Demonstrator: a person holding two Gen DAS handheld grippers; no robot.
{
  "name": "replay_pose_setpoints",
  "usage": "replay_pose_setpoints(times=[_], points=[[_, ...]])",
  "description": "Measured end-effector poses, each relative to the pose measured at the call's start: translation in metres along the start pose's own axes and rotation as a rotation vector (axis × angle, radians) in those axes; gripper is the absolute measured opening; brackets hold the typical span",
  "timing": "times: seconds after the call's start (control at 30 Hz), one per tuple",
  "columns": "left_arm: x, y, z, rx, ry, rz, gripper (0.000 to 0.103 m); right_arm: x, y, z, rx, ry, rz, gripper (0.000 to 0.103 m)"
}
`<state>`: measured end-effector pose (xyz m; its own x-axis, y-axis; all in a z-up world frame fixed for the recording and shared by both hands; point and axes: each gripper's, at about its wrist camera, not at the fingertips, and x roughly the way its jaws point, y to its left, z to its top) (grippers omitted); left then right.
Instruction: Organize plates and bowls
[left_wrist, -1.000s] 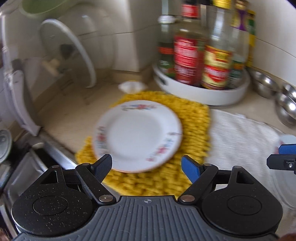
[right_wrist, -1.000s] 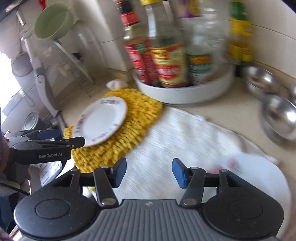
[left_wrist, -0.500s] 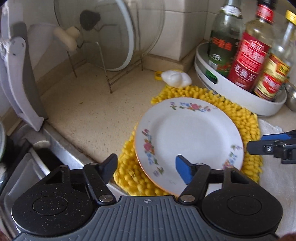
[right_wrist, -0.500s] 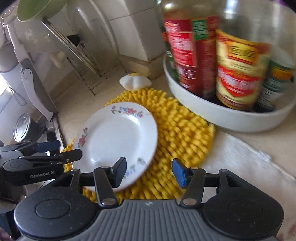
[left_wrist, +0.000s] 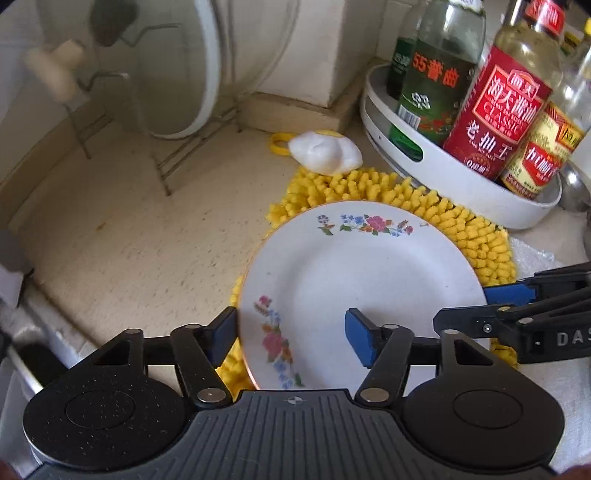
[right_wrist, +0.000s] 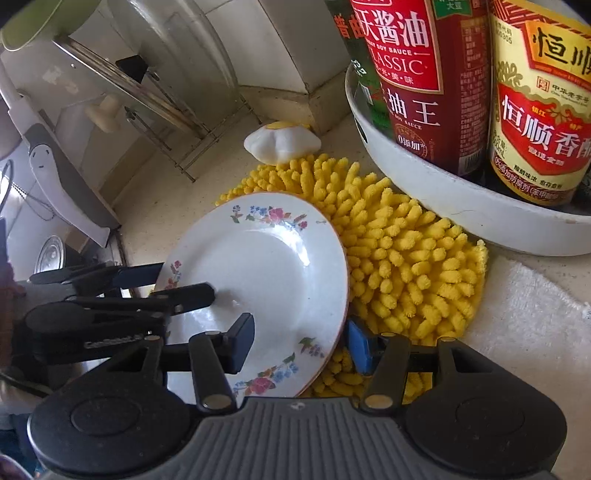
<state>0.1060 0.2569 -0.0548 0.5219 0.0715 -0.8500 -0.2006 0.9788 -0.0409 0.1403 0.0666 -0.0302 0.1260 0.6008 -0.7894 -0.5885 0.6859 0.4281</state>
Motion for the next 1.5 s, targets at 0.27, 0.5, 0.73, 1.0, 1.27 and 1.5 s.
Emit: replay_pose_setpoints(times=[0.27, 0.5, 0.73, 1.0, 1.27, 1.5], points=[[0.003, -0.003, 0.004, 0.003, 0.009, -0.009, 0.079, 0.0, -0.001, -0.001, 0.013, -0.015, 0.012, 0.07], [-0.02, -0.022, -0.006, 0.062, 0.008, -0.065, 0.079, -0.036, -0.012, -0.018, 0.054, -0.067, -0.034, 0.069], [-0.01, -0.025, -0.005, 0.08, 0.046, -0.082, 0.075, -0.051, -0.03, -0.031, 0.113, -0.1, -0.069, 0.067], [-0.025, -0.018, -0.01, 0.031, 0.002, -0.049, 0.078, -0.063, -0.026, -0.062, 0.138, -0.141, -0.074, 0.067], [-0.037, -0.035, -0.019, 0.069, 0.017, 0.016, 0.085, -0.086, -0.033, -0.089, 0.172, -0.178, -0.041, 0.068], [-0.035, -0.049, -0.018, 0.112, 0.023, 0.053, 0.085, -0.098, -0.033, -0.105, 0.19, -0.18, -0.028, 0.07]])
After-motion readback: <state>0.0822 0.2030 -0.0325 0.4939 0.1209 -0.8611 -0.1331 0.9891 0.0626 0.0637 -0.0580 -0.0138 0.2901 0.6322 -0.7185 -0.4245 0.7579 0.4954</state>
